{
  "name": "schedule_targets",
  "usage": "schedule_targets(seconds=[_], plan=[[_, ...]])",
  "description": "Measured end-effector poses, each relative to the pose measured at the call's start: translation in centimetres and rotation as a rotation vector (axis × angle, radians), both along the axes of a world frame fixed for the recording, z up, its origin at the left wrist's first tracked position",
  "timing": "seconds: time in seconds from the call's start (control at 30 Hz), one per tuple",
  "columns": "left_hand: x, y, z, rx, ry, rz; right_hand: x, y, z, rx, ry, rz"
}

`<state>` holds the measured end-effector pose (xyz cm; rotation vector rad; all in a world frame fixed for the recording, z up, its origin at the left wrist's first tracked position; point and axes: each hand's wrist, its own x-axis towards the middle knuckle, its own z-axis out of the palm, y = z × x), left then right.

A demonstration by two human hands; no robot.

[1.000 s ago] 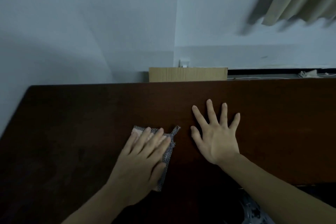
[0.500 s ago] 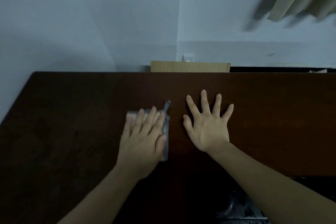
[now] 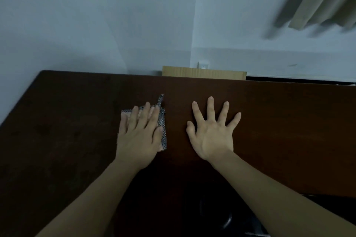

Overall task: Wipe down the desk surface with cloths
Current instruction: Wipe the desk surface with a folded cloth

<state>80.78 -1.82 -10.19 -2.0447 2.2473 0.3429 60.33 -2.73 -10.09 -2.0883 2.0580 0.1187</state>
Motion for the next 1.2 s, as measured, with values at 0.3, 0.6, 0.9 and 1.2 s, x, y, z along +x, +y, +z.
schedule_targets(seconds=[0.3,0.6,0.9,1.2], plan=[[3.6,9.4,0.3,0.042,-0.068,-0.250,-0.1,0.2,0.4,0.020,-0.017,0.006],[5.2,0.1,-0.4,-0.010,-0.035,0.103,0.0,0.2,0.3,0.012,-0.009,0.008],[6.6,9.7,0.4,0.028,-0.085,-0.355,0.1,0.3,0.6,0.040,0.023,-0.017],[9.9,1.2,0.3,0.005,-0.071,-0.072,0.3,0.2,0.4,0.040,0.054,-0.048]])
